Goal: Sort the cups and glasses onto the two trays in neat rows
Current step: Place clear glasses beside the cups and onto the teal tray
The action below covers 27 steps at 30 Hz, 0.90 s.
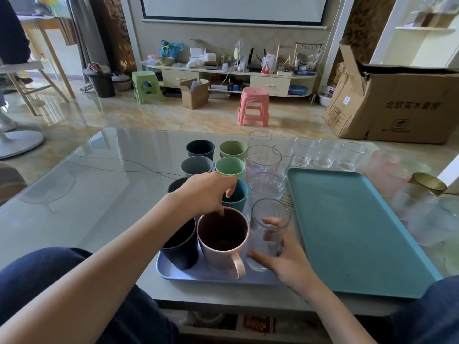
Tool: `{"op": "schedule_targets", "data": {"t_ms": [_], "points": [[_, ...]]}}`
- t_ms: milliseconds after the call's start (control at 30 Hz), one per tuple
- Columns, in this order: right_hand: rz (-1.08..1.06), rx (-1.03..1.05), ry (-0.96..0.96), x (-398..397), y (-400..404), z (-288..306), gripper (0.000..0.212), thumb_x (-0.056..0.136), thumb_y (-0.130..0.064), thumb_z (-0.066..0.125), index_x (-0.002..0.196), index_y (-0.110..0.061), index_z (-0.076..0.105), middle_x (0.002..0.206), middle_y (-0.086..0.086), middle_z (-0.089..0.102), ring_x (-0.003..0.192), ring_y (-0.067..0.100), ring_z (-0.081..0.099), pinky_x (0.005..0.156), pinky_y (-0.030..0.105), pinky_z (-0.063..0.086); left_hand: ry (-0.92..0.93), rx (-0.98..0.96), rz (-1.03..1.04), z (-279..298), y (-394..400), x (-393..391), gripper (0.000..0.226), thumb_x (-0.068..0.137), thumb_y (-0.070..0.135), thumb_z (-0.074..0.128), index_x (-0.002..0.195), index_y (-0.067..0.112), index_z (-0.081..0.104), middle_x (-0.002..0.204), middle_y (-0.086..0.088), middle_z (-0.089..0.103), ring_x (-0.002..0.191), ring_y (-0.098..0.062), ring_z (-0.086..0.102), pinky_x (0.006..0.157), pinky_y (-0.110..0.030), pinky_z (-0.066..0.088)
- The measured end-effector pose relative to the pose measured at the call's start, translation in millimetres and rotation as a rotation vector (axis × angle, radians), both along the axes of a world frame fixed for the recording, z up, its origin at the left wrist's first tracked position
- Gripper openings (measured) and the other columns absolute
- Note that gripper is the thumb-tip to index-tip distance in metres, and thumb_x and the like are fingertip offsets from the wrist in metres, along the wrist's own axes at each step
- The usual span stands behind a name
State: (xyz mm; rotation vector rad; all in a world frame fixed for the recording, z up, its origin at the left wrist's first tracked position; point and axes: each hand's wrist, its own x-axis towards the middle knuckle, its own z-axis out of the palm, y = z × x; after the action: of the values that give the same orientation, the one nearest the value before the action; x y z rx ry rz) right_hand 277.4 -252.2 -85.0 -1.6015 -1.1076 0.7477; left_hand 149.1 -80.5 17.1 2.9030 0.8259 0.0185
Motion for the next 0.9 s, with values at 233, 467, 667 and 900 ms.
{"op": "schedule_targets", "data": {"t_ms": [233,467,667,900], "points": [[-0.007,-0.004,-0.04,2.0,-0.2,-0.8,0.065,0.067,-0.023,0.083,0.117,-0.034,0.044,0.114,-0.011,0.052,0.106,-0.003,0.051,0.078,0.005,0.04,-0.015,-0.017,-0.011,1.1,1.1,-2.1,0.038,0.072,0.029,0.076,0.1,0.02,0.051,0.062,0.017,0.045,0.073,-0.013,0.052,0.048,-0.021,0.028],[-0.014,-0.008,-0.03,-0.3,-2.9,1.9,0.059,0.07,-0.024,0.08,0.114,-0.037,0.043,0.113,-0.016,0.052,0.105,-0.007,0.051,0.077,0.005,0.04,-0.036,-0.045,-0.002,-0.7,2.0,-2.8,0.036,0.072,0.029,0.076,0.095,0.02,0.05,0.063,0.017,0.046,0.074,-0.013,0.055,0.049,-0.019,0.029],[-0.022,-0.001,-0.042,-1.7,-3.1,2.6,0.057,0.069,-0.03,0.079,0.111,-0.041,0.042,0.111,-0.019,0.051,0.105,-0.006,0.05,0.076,0.006,0.04,-0.05,-0.069,0.011,-2.8,2.6,-6.3,0.034,0.073,0.029,0.075,0.092,0.02,0.049,0.071,0.012,0.053,0.075,-0.014,0.057,0.051,-0.02,0.032],[-0.046,-0.009,-0.015,-5.8,-3.5,0.8,0.069,0.056,-0.052,0.075,0.116,-0.037,0.044,0.115,-0.014,0.051,0.11,-0.002,0.049,0.081,0.012,0.039,-0.059,-0.07,0.029,-2.6,2.4,-8.4,0.033,0.074,0.03,0.075,0.094,0.02,0.051,0.072,0.012,0.055,0.074,-0.014,0.058,0.052,-0.02,0.033]]}}
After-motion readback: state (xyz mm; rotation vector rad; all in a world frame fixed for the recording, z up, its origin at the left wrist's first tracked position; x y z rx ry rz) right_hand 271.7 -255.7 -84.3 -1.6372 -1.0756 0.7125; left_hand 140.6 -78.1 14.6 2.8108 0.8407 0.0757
